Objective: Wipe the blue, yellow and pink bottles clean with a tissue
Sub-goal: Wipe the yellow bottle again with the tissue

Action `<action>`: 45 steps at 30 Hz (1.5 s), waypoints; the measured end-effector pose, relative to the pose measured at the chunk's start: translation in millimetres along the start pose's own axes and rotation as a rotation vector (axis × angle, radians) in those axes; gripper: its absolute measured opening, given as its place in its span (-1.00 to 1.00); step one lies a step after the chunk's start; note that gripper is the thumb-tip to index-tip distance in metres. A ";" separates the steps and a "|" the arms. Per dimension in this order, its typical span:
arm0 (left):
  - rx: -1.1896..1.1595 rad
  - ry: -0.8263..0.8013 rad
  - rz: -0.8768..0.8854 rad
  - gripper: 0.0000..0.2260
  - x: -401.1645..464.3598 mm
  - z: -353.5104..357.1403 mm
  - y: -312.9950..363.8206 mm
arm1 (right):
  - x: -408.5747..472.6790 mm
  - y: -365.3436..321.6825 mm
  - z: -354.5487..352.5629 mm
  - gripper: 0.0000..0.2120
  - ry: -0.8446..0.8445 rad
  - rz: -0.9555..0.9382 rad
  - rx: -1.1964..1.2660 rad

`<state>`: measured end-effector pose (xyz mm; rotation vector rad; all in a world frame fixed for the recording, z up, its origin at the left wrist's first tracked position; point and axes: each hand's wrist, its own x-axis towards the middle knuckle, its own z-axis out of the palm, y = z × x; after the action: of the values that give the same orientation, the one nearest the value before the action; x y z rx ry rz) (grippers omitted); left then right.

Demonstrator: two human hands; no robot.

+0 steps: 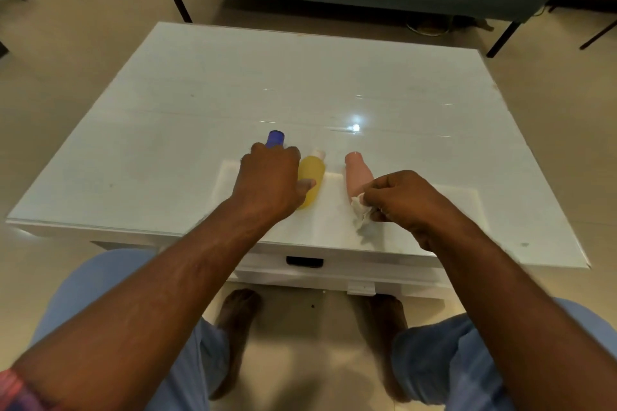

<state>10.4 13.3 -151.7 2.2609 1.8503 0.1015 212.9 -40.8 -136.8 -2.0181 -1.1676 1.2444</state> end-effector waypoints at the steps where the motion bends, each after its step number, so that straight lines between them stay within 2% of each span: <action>1: 0.087 0.006 0.015 -0.52 -1.0 1.0 2.5 | -0.9 -0.4 0.1 -0.84 -0.003 -0.006 0.003; 6: 0.213 0.025 0.053 -0.56 -3.2 8.3 8.6 | -3.0 1.6 -3.9 -0.86 0.001 -0.028 -0.068; 10: 0.180 -0.007 0.050 -0.56 -0.6 13.3 11.2 | -3.2 3.2 -8.6 -0.84 0.124 -0.104 -0.206; 13: 0.100 0.032 0.008 -0.62 0.3 8.4 14.4 | -4.3 2.5 -10.0 -0.84 0.166 -0.160 -0.107; 17: -0.219 0.163 -0.055 -0.73 -0.7 -10.2 13.9 | -9.7 -4.6 -9.5 -0.80 0.033 -0.271 0.212; 21: -0.808 0.008 -0.037 -0.76 -6.3 -14.7 7.7 | -16.9 -11.5 -9.3 -0.75 -0.176 -0.301 0.448; 23: -0.871 -0.129 0.041 -0.77 -14.4 -15.0 12.4 | -18.1 -12.2 -6.1 -0.75 -0.192 -0.319 0.452; 25: -0.859 -0.217 0.091 -0.77 -16.1 -14.7 15.6 | -17.5 -12.2 -4.4 -0.76 -0.130 -0.362 0.377; 27: -0.966 -0.208 0.084 -0.80 -13.2 -21.3 15.3 | -16.4 -12.4 -5.8 -0.73 -0.068 -0.406 0.255; 29: -1.100 -0.160 0.051 -0.74 -10.3 -29.1 12.6 | -17.2 -12.0 -7.4 -0.71 -0.036 -0.452 0.105; 31: -1.068 -0.146 0.132 -0.73 -10.8 -31.8 12.4 | -21.3 -11.3 -5.2 -0.71 -0.035 -0.526 -0.043; 33: -0.967 -0.207 0.246 -0.68 -16.1 -27.6 15.9 | -24.2 -9.7 0.2 -0.71 -0.056 -0.602 -0.166; 35: -0.934 -0.222 0.275 -0.66 -18.3 -22.0 17.8 | -24.3 -8.3 3.3 -0.72 -0.076 -0.612 -0.209; 38: -0.954 -0.060 0.256 -0.70 -14.5 -22.4 16.8 | -22.9 -8.3 -5.1 -0.81 -0.040 -0.597 -0.141; 40: -0.860 0.066 0.263 -0.70 -11.8 -24.6 12.5 | -22.2 -8.9 -16.9 -0.87 0.074 -0.581 0.006; 43: -0.653 0.110 0.342 -0.70 -14.1 -21.5 10.2 | -21.2 -9.4 -27.9 -0.78 0.282 -0.666 0.161; 45: -0.570 0.112 0.380 -0.68 -16.8 -16.8 14.4 | -23.9 -9.9 -21.1 -0.79 0.294 -0.763 0.121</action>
<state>17.6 -3.6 -130.9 2.1705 1.1948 0.7263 222.4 -55.7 -108.4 -1.3772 -1.4616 0.5946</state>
